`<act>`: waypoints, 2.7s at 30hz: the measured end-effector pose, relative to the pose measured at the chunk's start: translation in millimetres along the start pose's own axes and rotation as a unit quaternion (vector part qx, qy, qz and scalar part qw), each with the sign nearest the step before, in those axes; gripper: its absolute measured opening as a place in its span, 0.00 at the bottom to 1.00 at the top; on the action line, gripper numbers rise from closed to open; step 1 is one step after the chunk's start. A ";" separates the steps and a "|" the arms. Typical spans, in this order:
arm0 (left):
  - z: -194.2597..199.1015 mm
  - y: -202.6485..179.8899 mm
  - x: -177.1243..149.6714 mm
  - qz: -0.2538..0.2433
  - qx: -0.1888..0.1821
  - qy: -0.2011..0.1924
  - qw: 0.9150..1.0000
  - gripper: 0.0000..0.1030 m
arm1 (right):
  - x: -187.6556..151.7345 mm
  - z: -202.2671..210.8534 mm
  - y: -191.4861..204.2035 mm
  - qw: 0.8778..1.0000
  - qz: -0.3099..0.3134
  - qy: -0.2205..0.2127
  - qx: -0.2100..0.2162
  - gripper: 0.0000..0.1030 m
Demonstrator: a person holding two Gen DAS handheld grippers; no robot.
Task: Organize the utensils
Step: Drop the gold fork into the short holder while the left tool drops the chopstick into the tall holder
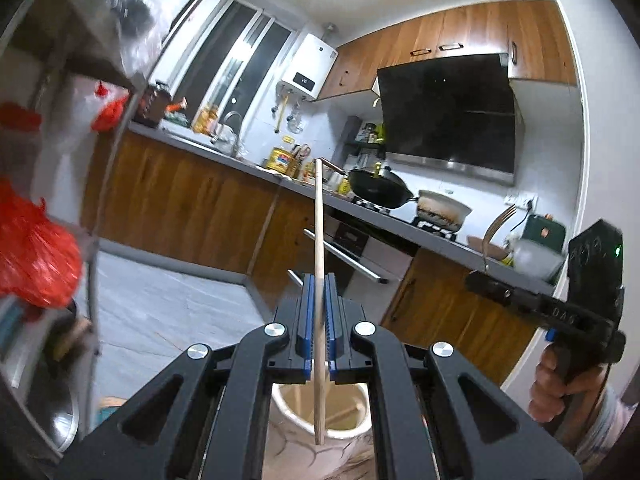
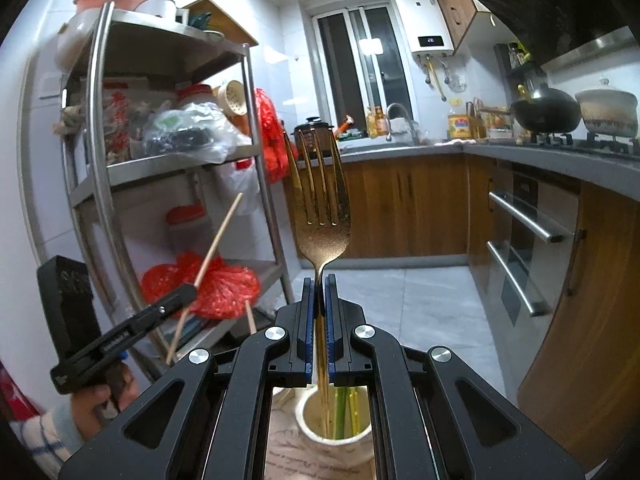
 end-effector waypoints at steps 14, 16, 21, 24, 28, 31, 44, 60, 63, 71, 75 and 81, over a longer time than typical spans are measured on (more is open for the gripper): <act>-41.8 5.1 -17.8 0.015 -0.039 0.001 0.999 0.05 | -23.3 -25.4 -10.9 1.000 -0.013 0.020 -0.010 0.06; -41.4 9.0 -20.3 0.022 -0.043 -0.001 0.999 0.05 | -26.9 -27.0 -11.3 1.000 -0.014 0.023 -0.011 0.06; -39.8 26.5 -23.1 0.052 -0.044 -0.004 0.998 0.05 | -32.3 -31.0 -10.9 0.999 -0.016 0.029 -0.011 0.06; -43.0 28.5 -26.3 0.050 -0.043 -0.001 0.998 0.05 | -36.7 -33.1 -8.2 0.999 -0.013 0.033 -0.010 0.06; -47.7 25.3 -29.8 0.048 -0.043 -0.001 0.998 0.05 | -40.4 -36.9 -8.4 0.999 -0.015 0.038 -0.011 0.06; -48.5 23.9 -33.0 0.045 -0.043 0.001 0.998 0.05 | -41.5 -38.2 -6.9 0.999 -0.012 0.041 -0.011 0.06; -22.2 10.0 -34.9 -0.017 -0.036 0.034 0.999 0.05 | -49.7 -37.7 -8.7 0.999 -0.010 0.046 -0.012 0.06; -16.2 -4.1 -35.2 -0.069 -0.030 0.052 0.996 0.06 | -83.3 -53.2 -18.4 0.995 -0.030 0.097 -0.012 0.06; -16.4 -5.9 -34.8 -0.073 -0.027 0.052 0.996 0.06 | -83.7 -52.0 -20.3 0.995 -0.032 0.096 -0.015 0.06; -12.4 -7.2 -24.3 -0.078 0.002 0.046 0.996 0.26 | -85.1 -51.3 -37.0 0.993 -0.048 0.104 -0.042 0.07; -8.2 -7.3 -17.6 -0.078 0.009 0.044 0.996 0.32 | -85.5 -49.7 -43.0 0.991 -0.060 0.107 -0.047 0.14; 2.3 -11.7 -9.7 -0.082 0.015 0.043 0.996 0.33 | -84.3 -41.9 -46.0 0.991 -0.068 0.108 -0.050 0.30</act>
Point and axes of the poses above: each gripper's, at about its wrist camera, not at the fingertips, and z roughly against the way its jaws point, y to its left, x to its top, the point moved 7 cm from there along -z, roughly the way its jaws point, and after that the axes turned 4 degrees about -y, right-handed, at the moved point
